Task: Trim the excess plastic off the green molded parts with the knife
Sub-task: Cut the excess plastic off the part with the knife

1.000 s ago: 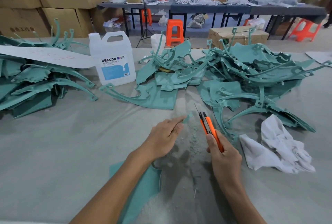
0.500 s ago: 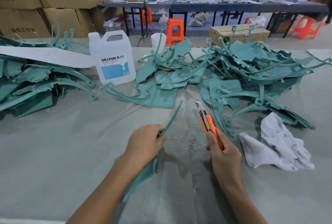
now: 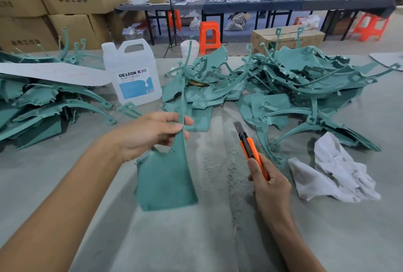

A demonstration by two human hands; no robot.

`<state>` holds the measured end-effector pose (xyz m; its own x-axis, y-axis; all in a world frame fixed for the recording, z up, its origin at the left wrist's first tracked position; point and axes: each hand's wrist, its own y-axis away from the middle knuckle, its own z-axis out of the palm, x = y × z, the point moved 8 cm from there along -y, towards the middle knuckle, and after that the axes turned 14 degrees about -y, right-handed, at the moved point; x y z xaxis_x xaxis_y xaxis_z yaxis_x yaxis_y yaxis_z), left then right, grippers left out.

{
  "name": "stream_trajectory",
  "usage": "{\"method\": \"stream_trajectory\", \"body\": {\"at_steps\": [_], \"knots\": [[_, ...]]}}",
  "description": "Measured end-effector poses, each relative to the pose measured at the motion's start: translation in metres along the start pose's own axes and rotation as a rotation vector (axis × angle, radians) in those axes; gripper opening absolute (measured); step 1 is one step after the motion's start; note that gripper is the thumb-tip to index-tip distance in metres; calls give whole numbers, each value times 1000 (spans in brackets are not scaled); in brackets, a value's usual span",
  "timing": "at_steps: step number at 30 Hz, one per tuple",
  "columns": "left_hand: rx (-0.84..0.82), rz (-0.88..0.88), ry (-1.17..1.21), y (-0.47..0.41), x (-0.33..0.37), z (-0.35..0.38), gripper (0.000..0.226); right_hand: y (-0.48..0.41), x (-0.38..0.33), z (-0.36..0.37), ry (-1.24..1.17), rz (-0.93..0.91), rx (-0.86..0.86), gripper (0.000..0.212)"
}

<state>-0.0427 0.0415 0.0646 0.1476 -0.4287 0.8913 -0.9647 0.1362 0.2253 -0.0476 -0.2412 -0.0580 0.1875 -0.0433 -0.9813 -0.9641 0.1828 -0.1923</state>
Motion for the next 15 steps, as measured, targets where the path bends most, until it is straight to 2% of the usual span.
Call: {"method": "stream_trajectory", "body": {"at_steps": [2,4,7,9,10,11,13,15], "knots": [[-40,-25,-18,-7,-10,11,27,0,0,0,5,4,4,49],[-39,-49,-213,-16,-21,24,35,0,-1,0,15,-1,4,48],[151,-14,-839,-23,-32,34,56,1,-2,0,19,-18,-3,44],[288,56,-935,-12,-35,40,52,1,-1,0,10,-19,-4,40],[291,78,-920,-5,-43,44,55,1,-2,0,8,-21,-7,37],[245,73,-920,2,-55,52,67,1,-3,1,8,-25,-11,36],[126,35,-1033,14,-83,67,109,2,-6,2,15,-41,-19,34],[106,37,-1109,20,-100,73,135,2,-8,4,23,-56,-36,28]]}}
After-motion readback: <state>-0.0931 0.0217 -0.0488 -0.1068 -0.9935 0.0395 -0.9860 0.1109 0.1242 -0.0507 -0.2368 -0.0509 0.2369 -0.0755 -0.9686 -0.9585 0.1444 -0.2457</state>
